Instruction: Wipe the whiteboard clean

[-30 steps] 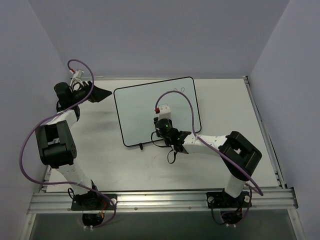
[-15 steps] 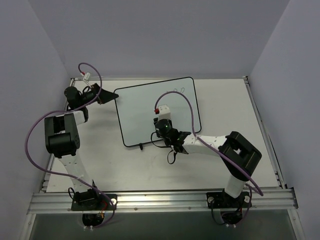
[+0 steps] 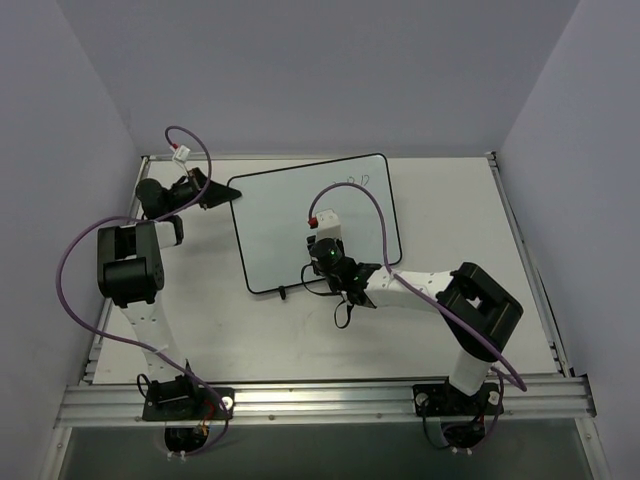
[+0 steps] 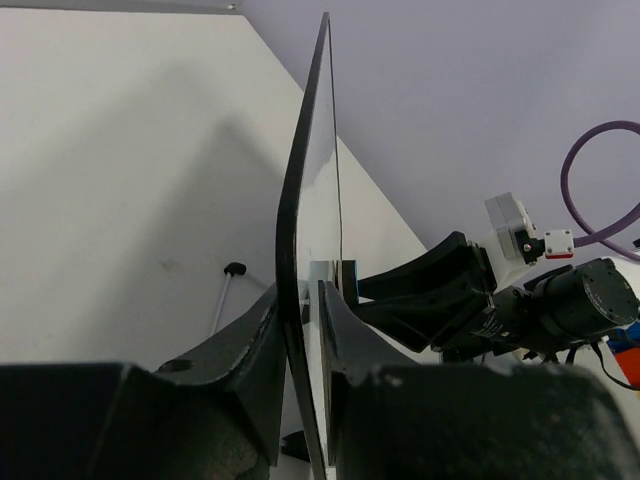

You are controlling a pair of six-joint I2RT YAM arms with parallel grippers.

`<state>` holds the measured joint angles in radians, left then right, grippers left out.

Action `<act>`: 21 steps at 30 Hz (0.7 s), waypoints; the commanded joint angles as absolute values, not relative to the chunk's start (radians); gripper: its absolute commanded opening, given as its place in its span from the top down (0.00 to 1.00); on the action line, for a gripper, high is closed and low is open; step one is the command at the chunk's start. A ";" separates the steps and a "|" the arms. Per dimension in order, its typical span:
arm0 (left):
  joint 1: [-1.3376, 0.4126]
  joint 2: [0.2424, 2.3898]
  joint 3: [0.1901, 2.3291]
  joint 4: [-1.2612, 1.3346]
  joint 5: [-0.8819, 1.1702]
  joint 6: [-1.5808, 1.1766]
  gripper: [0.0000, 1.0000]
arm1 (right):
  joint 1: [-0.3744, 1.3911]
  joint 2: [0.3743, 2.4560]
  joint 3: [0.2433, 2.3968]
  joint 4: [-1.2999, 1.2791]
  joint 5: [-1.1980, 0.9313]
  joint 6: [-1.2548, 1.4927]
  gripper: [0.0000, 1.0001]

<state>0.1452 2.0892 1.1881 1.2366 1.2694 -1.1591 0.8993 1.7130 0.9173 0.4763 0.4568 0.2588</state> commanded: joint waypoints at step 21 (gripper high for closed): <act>0.141 2.094 1.134 1.525 1.324 -1.089 0.98 | 0.710 1.729 1.189 0.312 0.350 0.135 1.00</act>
